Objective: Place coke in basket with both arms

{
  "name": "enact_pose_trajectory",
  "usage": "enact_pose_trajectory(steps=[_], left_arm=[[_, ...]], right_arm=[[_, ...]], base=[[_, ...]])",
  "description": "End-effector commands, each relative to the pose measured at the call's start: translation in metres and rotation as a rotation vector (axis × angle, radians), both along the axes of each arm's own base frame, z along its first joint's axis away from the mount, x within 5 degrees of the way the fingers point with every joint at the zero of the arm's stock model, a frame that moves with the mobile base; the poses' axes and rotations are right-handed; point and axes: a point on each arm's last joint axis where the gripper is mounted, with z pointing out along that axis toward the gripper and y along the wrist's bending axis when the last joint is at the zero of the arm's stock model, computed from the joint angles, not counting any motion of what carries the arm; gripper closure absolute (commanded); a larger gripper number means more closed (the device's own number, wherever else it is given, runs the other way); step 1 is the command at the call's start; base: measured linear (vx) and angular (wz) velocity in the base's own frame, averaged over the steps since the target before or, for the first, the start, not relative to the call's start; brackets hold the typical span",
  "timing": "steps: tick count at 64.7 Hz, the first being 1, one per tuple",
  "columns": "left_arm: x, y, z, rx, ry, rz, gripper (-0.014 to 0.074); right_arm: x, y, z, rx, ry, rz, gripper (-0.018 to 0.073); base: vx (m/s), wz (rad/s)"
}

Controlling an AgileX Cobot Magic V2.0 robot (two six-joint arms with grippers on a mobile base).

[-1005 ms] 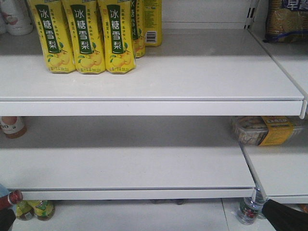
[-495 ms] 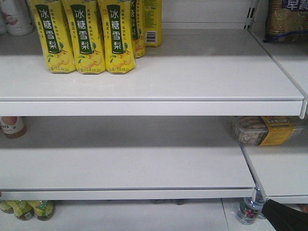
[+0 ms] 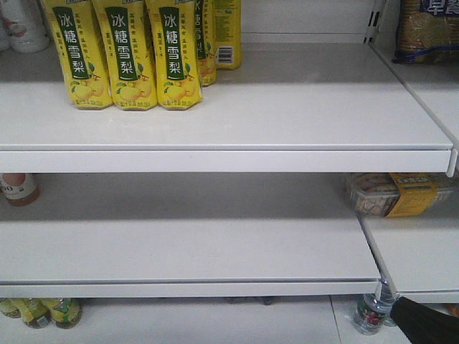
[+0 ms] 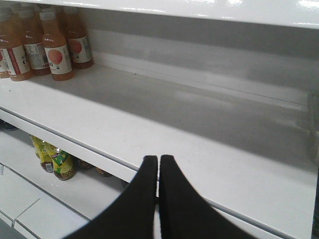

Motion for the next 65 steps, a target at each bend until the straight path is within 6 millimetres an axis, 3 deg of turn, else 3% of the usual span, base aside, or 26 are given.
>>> enact_pose_trajectory(steps=[1,65], left_arm=[[-0.0013,0.0006,0.0137,0.098,-0.173,0.011,0.0601],[-0.0017,0.0005,0.0183,0.091,-0.224,0.014,0.0601]], right_arm=[[0.0032,-0.0022,0.0132,0.031,-0.061,-0.038,0.0564],[0.0032,-0.0022,0.0132,0.031,-0.061,-0.038,0.0564]], base=[[0.0,0.0],[0.0,0.0]])
